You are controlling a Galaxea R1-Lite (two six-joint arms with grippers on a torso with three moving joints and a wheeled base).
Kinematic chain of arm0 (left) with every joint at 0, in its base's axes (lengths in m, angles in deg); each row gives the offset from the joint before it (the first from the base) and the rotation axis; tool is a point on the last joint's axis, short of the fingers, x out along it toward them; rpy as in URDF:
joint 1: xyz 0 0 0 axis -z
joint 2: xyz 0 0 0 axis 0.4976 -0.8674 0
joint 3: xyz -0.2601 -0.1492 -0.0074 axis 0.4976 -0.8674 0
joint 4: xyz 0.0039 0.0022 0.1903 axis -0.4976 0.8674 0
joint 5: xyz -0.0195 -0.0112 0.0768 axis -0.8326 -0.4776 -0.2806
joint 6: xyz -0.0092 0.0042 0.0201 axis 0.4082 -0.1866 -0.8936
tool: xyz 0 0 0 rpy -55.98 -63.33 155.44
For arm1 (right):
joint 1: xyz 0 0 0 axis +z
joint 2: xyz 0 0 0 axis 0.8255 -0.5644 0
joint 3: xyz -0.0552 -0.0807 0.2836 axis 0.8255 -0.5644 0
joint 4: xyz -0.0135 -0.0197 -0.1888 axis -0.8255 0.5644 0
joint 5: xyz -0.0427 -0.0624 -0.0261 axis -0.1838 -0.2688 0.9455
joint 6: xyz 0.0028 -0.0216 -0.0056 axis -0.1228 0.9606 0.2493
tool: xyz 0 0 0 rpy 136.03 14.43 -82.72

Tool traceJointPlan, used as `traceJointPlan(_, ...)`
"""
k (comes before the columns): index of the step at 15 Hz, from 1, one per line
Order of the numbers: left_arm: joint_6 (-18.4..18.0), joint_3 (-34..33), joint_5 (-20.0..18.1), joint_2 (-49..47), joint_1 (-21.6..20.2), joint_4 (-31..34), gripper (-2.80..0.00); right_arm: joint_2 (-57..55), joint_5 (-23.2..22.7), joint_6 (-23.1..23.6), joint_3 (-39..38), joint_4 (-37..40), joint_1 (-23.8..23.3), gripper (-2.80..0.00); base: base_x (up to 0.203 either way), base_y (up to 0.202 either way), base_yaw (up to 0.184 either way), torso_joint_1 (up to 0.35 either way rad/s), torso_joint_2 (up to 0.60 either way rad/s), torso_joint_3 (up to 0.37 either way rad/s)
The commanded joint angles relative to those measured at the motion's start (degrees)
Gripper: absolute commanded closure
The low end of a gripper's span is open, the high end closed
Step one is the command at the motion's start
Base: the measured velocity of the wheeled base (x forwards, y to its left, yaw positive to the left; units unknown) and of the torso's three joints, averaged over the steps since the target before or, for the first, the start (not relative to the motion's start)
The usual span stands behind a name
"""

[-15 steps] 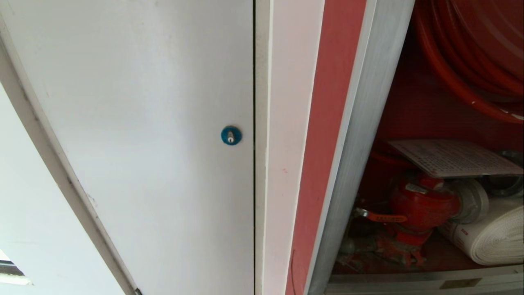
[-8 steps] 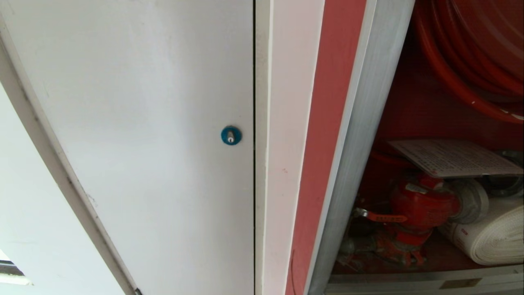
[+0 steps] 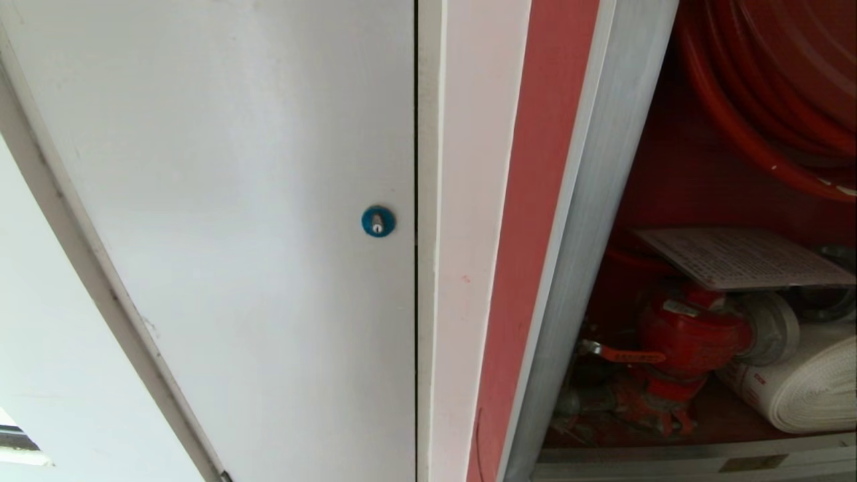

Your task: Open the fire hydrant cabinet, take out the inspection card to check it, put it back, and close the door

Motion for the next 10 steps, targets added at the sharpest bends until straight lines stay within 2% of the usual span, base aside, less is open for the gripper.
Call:
traceJointPlan(1,-0.01,-0.7,0.0,-0.02,0.0,-0.03,0.0,-3.85,0.0,4.76,2.25,0.33,0.56,0.0,0.0,0.0,0.0,0.0,0.0,0.0)
traceJointPlan(6,-0.01,-0.7,0.0,-0.02,0.0,-0.03,0.0,-11.11,0.42,16.08,6.91,2.36,0.53,0.0,0.0,0.0,0.0,0.0,0.0,0.0)
traceJointPlan(7,-0.01,-0.7,0.0,-0.02,0.0,-0.03,0.0,-12.03,1.76,18.88,7.36,3.46,0.51,0.0,0.0,0.0,0.0,0.0,0.0,0.0)
traceJointPlan(9,-0.01,-0.7,0.0,-0.02,0.0,-0.03,0.0,-12.15,8.61,24.78,9.37,10.29,0.55,0.0,0.0,0.0,0.0,0.0,0.0,0.0)
traceJointPlan(10,-0.01,-0.7,0.0,-0.02,0.0,-0.03,0.0,-12.25,10.39,26.06,11.48,14.07,0.57,0.0,0.0,0.0,0.0,0.0,0.0,0.0)
